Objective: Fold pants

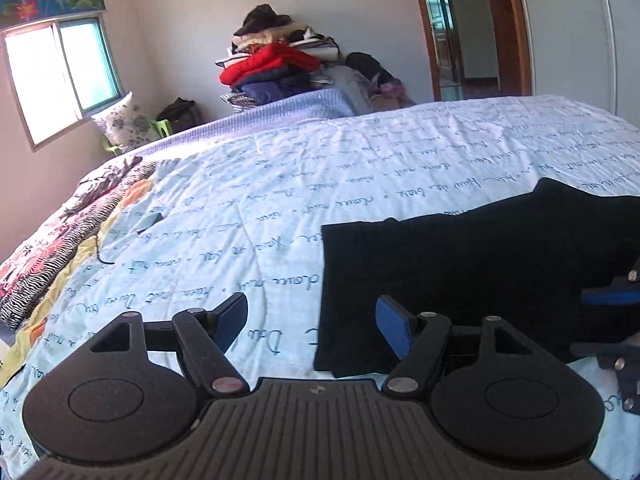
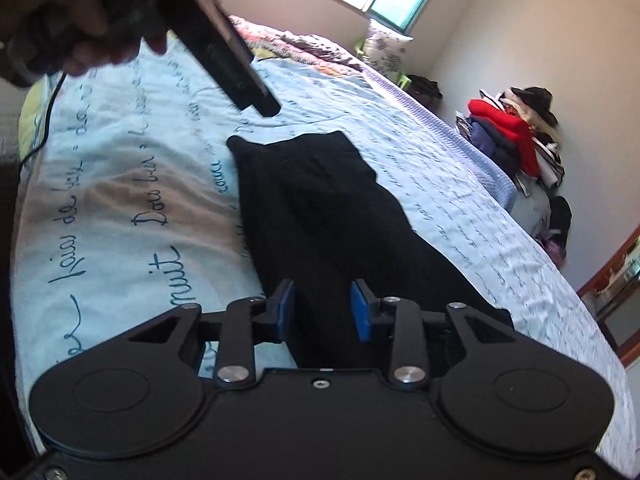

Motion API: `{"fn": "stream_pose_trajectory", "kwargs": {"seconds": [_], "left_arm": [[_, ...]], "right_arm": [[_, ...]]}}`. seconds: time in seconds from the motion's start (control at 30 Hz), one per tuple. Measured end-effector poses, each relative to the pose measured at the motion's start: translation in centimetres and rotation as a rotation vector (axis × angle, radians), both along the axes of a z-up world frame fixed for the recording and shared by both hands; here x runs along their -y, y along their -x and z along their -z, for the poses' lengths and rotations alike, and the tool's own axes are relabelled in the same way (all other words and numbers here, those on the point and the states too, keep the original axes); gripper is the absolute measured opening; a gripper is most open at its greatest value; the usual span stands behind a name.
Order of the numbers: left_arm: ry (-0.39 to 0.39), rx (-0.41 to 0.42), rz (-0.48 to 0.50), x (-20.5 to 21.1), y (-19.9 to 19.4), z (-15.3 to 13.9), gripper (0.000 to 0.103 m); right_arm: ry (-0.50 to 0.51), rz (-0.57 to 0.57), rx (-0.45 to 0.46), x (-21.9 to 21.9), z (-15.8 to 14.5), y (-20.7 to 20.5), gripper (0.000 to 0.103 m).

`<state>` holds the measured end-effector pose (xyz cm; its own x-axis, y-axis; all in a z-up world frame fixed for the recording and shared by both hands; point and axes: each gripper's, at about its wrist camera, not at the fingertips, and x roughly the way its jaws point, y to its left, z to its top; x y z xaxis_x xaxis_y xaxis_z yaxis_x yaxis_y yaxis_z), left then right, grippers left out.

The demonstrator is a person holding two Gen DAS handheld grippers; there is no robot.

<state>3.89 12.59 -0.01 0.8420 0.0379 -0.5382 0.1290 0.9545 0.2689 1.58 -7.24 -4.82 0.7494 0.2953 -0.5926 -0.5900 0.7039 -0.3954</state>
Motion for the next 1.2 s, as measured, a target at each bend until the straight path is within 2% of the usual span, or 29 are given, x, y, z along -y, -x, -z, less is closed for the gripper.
{"fn": "stream_pose_trajectory", "kwargs": {"seconds": [0.13, 0.17, 0.2, 0.27, 0.37, 0.43, 0.53, 0.63, 0.67, 0.7, 0.73, 0.77, 0.8, 0.87, 0.9, 0.93, 1.0, 1.03, 1.1, 1.17, 1.2], "left_arm": [[-0.023, 0.016, 0.014, -0.6, 0.2, 0.3, 0.079], [-0.023, 0.013, 0.018, -0.5, 0.0, 0.5, 0.079], [-0.019, 0.010, 0.018, 0.0, -0.4, 0.9, 0.079], [-0.007, 0.006, 0.015, 0.3, -0.7, 1.1, 0.079], [0.018, 0.024, 0.026, 0.8, -0.6, 0.8, 0.079], [0.038, 0.026, 0.042, 1.6, -0.8, 0.6, 0.080], [0.039, 0.025, 0.074, 3.5, -1.3, 0.5, 0.080], [0.032, 0.015, 0.129, 5.8, -1.5, 0.8, 0.080], [0.030, 0.013, 0.147, 6.5, -1.5, 0.9, 0.080], [0.030, 0.011, 0.169, 7.3, -1.5, 1.0, 0.082], [0.032, 0.009, 0.196, 8.2, -1.5, 1.3, 0.083], [0.035, 0.007, 0.217, 9.1, -1.6, 1.5, 0.084], [0.040, 0.003, 0.236, 10.0, -1.7, 1.7, 0.084], [0.051, -0.013, 0.273, 12.3, -1.8, 2.4, 0.084], [0.052, -0.024, 0.292, 13.5, -1.8, 2.8, 0.084], [0.050, -0.033, 0.312, 14.5, -1.8, 3.2, 0.085], [0.025, -0.060, 0.348, 16.8, -1.9, 4.4, 0.085], [0.006, -0.066, 0.357, 17.6, -1.8, 4.9, 0.085], [-0.032, -0.059, 0.373, 18.8, -1.6, 5.9, 0.085], [-0.058, -0.059, 0.379, 19.3, -1.7, 6.8, 0.085], [-0.065, -0.061, 0.378, 19.4, -1.8, 7.2, 0.085]], "right_arm": [[0.082, -0.013, -0.014, -0.9, 0.9, 0.4, 0.031], [0.101, -0.014, -0.014, -1.2, 1.2, 0.3, 0.028], [0.099, -0.009, -0.022, -1.4, 1.3, 0.2, 0.017], [0.066, 0.015, -0.046, -1.5, 1.4, -0.3, 0.013], [0.004, 0.029, -0.035, -1.1, 0.3, 0.3, 0.009], [-0.075, 0.017, -0.082, -1.5, 0.1, 0.1, 0.009], [-0.030, 0.026, -0.067, -2.6, 1.4, 0.5, 0.010], [-0.150, 0.054, -0.136, -0.3, 0.5, 0.7, 0.015], [-0.217, 0.055, -0.160, 1.2, -0.7, 1.0, 0.018], [-0.288, 0.069, -0.177, 3.0, -2.0, 1.0, 0.037], [-0.339, 0.101, -0.194, 5.1, -3.1, 0.7, 0.066], [-0.344, 0.138, -0.207, 6.8, -3.8, 0.1, 0.077], [-0.317, 0.180, -0.189, 8.5, -4.2, -0.8, 0.083], [-0.245, 0.326, -0.103, 11.7, -4.2, -3.3, 0.087], [-0.250, 0.384, -0.100, 13.6, -3.9, -5.1, 0.084], [-0.295, 0.384, -0.126, 15.4, -3.5, -6.7, 0.074], [-0.426, 0.400, -0.222, 18.5, -2.6, -10.2, 0.059], [-0.480, 0.418, -0.261, 19.6, -2.1, -11.9, 0.058], [-0.546, 0.394, -0.306, 20.4, -1.0, -14.3, 0.058], [-0.561, 0.376, -0.348, 20.0, 0.1, -16.4, 0.052], [-0.550, 0.372, -0.359, 19.6, 0.5, -17.3, 0.037]]}}
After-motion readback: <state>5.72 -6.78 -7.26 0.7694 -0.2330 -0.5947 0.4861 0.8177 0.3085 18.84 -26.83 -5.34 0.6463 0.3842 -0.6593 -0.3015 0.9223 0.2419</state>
